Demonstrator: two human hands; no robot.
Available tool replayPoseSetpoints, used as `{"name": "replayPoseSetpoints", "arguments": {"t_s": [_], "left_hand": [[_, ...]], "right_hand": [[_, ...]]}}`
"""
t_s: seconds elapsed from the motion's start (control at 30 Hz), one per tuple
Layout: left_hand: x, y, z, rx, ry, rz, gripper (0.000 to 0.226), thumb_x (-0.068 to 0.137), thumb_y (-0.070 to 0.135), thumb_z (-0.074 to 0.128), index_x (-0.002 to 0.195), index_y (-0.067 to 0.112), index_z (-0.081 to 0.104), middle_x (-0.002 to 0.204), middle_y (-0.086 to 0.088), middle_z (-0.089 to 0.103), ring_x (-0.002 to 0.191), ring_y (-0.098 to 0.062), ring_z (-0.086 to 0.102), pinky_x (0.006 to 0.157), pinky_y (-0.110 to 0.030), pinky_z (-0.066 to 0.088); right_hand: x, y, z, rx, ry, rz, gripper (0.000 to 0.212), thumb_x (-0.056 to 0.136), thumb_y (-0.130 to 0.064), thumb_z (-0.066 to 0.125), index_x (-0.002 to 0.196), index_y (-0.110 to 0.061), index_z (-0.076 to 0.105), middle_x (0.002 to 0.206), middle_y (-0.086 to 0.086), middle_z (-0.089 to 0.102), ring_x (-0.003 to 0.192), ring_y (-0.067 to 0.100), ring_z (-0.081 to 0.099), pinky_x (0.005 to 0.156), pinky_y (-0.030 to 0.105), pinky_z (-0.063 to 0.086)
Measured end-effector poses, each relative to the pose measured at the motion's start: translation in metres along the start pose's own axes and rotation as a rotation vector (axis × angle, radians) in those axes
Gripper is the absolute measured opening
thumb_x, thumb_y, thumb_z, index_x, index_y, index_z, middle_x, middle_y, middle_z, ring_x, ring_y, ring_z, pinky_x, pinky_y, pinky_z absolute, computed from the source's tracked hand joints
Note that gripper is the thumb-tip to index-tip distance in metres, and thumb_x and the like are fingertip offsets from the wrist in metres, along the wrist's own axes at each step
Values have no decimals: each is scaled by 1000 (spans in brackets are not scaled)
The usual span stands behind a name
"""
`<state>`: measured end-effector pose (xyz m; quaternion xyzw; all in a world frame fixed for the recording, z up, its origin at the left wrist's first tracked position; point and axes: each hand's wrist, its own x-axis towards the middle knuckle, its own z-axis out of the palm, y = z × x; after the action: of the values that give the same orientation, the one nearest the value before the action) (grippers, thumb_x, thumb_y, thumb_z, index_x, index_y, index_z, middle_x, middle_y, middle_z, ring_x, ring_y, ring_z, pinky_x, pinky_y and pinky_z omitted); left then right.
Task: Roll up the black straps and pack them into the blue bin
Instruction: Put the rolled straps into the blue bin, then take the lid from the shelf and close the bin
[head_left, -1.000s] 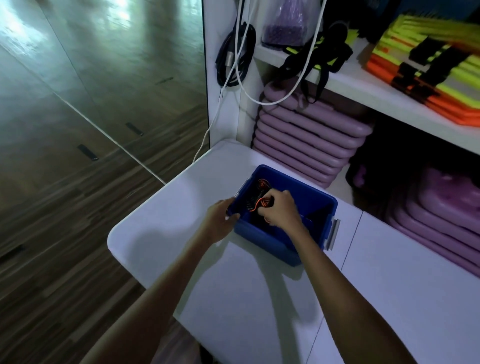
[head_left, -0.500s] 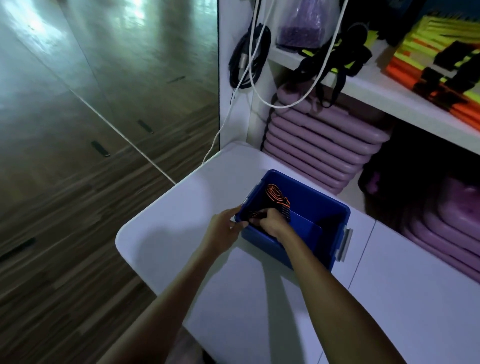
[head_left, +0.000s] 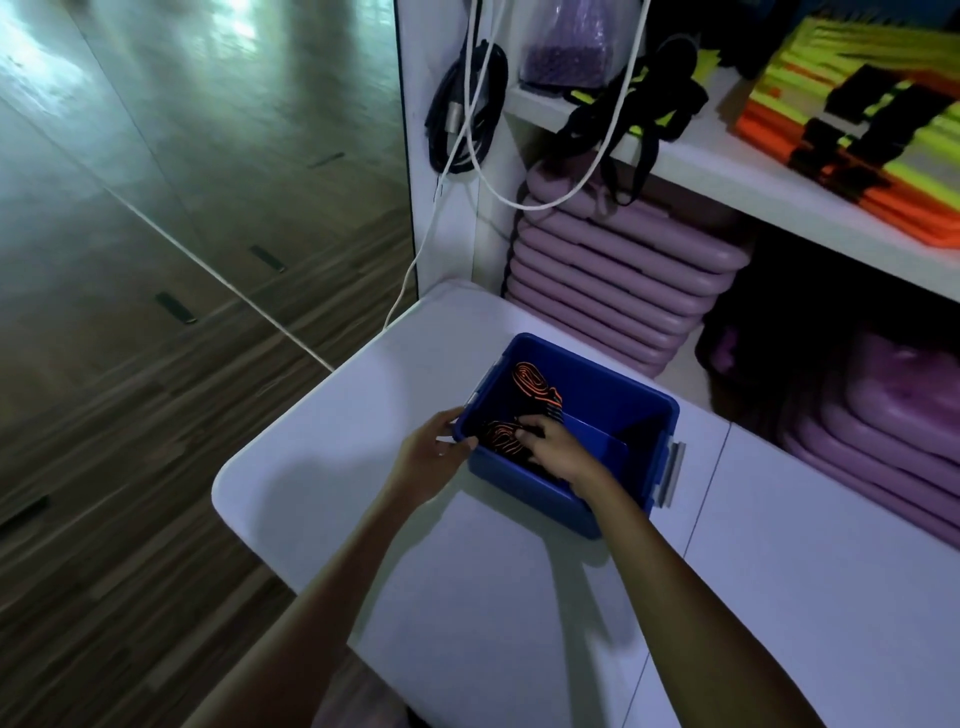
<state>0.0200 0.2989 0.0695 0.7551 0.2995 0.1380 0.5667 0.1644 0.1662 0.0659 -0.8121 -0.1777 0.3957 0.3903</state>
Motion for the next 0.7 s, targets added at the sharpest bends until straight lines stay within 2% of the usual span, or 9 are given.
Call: {"name": "replayPoseSetpoints", "arguments": {"t_s": [0.13,0.23,0.3,0.37,0.47,0.53,0.63,0.7], "left_hand": [[1,0,4,19,45,-39,31,88,15,62,119,16,59,98,-2,65,60,2,59,51,-12,45],[3,4,6,62,147,-63,23,90,20,59,113,13,62,100,-5,66,74,-11,61,58,-18,47],[6,13,8,115,251,-4,17,90,19,58,104,13,64,100,-5,64,81,-15,61,68,-23,46],[11,32,13,125,296,76,9,89,16,58,94,15,66,96,-3,64,81,-16,62,69,-23,46],[25,82,31,117,234,168,9,89,15,57,88,16,66,88,1,66,78,-14,61,69,-22,43],[37,133,50,136,158,287,9,89,17,57,88,13,65,82,1,66,74,-14,60,66,-21,41],[48,229,76,77,60,478,11,90,15,57,84,8,62,61,6,54,55,-2,52,53,-11,37],[53,299,94,-13,-8,629,10,91,15,56,86,12,64,65,11,57,58,3,54,57,-6,40]], "right_hand": [[-3,-2,-2,-39,20,-33,42,98,-29,48,139,-17,43,141,9,48,123,25,51,102,35,43],[-10,-4,-8,-85,30,-51,45,97,-35,49,139,-18,42,136,8,51,119,26,55,87,33,47],[-22,-11,-19,-92,54,-87,44,96,-35,50,136,-17,46,124,6,55,109,24,59,80,33,53],[-35,-21,-34,-96,123,-163,39,96,-33,52,130,-15,53,106,1,58,98,22,62,83,38,55],[-61,-43,-70,-14,240,-292,22,96,-27,54,114,-18,62,88,-4,62,92,21,66,84,34,53],[-83,-66,-107,27,347,-385,15,96,-25,54,106,-22,64,88,-7,66,87,16,67,79,28,51],[-118,-99,-168,20,547,-544,12,95,-20,56,100,-18,67,89,-3,70,83,13,66,79,30,52],[-149,-124,-215,-17,693,-654,12,94,-16,57,96,-18,69,86,-4,71,81,12,66,77,26,51]]}}
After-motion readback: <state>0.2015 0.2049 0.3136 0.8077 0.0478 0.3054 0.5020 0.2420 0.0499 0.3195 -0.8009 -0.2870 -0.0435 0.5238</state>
